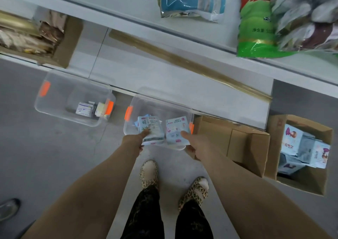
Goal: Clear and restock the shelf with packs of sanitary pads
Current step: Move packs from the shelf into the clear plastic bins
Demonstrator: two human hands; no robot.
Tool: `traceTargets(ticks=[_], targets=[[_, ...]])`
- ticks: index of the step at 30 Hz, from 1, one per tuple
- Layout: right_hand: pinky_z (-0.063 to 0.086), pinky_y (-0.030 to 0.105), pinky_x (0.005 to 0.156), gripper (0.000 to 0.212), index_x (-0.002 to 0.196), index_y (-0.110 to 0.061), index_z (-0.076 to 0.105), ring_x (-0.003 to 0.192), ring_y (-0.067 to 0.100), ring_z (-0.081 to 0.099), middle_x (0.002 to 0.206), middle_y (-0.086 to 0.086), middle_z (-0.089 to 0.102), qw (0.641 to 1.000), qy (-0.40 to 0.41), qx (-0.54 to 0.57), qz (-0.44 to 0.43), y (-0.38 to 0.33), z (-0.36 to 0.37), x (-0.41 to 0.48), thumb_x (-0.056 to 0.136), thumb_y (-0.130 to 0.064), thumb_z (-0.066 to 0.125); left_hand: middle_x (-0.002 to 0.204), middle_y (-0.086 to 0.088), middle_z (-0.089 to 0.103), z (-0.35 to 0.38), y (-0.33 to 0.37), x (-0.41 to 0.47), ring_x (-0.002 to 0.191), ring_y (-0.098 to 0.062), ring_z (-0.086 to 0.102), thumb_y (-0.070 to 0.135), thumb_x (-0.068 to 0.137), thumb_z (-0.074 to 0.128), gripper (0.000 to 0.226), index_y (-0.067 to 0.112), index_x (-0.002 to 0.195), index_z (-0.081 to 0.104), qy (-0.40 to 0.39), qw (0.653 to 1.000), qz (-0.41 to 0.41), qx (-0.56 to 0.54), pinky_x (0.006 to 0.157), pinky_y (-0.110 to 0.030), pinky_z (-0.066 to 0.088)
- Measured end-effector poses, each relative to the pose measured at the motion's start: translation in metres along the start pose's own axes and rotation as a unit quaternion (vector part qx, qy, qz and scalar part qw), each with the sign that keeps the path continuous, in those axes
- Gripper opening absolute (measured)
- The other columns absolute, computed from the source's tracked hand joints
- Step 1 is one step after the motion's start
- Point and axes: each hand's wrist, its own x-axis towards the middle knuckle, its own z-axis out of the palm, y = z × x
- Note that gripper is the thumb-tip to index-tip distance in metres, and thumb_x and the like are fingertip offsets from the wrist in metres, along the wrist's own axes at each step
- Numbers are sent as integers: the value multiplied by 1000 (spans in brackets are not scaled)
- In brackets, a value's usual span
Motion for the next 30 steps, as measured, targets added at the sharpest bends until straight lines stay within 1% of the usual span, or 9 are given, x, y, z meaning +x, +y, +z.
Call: traceTargets(ticks=[3,8,11,14,16,19,25,27,30], targets=[[61,46,86,68,111,-11,70,97,29,71,107,9,74,1000,-10,4,-11,-1,4,6,55,-43,90,85,-12,63,0,-1,6,66,-21,55,40,75,86,49,4,98,61,-8,1000,2,-3,60,-31,49],[60,44,89,71,109,-13,73,97,28,73,108,7,75,1000,-17,9,-20,3,9,33,51,-48,92,83,-8,63,7,-4,25,75,-21,56,37,77,85,45,9,107,69,-18,999,25,-12,75,-35,51],[60,42,91,48,113,-10,72,100,28,72,109,7,75,999,-13,-8,-37,0,14,52,75,-36,87,77,-4,59,22,-4,50,70,-18,52,30,81,83,44,5,114,69,-29,998,50,-29,83,-37,51],[59,34,86,36,111,-10,70,101,26,70,107,6,74,998,3,-25,-57,-2,20,81,84,-32,81,83,-4,62,39,-6,85,79,-23,57,30,82,82,50,1,119,68,-29,997,75,-16,89,-40,52],[59,35,87,37,113,-9,71,103,28,70,106,6,74,997,8,-38,-65,-1,25,104,85,-33,80,86,-6,63,49,-8,113,83,-25,58,33,80,83,52,1,118,68,-24,996,86,0,87,-39,53],[57,41,91,40,116,-11,71,107,31,69,105,5,75,996,14,-53,-77,5,33,140,86,-35,79,80,-4,63,64,-13,154,73,-22,55,39,79,83,50,3,111,72,-12,994,103,29,79,-35,53],[56,42,96,41,119,-8,69,99,25,67,110,7,72,996,17,-63,-67,21,46,198,89,-35,75,90,-7,67,88,-27,219,83,-26,61,42,81,81,48,6,111,73,10,991,118,64,92,-42,56],[56,39,94,40,121,-7,69,94,25,65,105,6,71,996,22,-58,-70,25,48,211,90,-31,75,96,-9,69,95,-33,234,90,-29,64,43,81,81,48,7,111,73,13,991,118,68,94,-44,55],[56,28,81,39,126,-8,67,95,22,66,104,4,70,996,13,-34,-81,30,43,220,93,-28,72,102,-9,70,107,-42,241,95,-30,64,41,82,80,45,7,111,73,9,992,113,46,95,-45,55]])
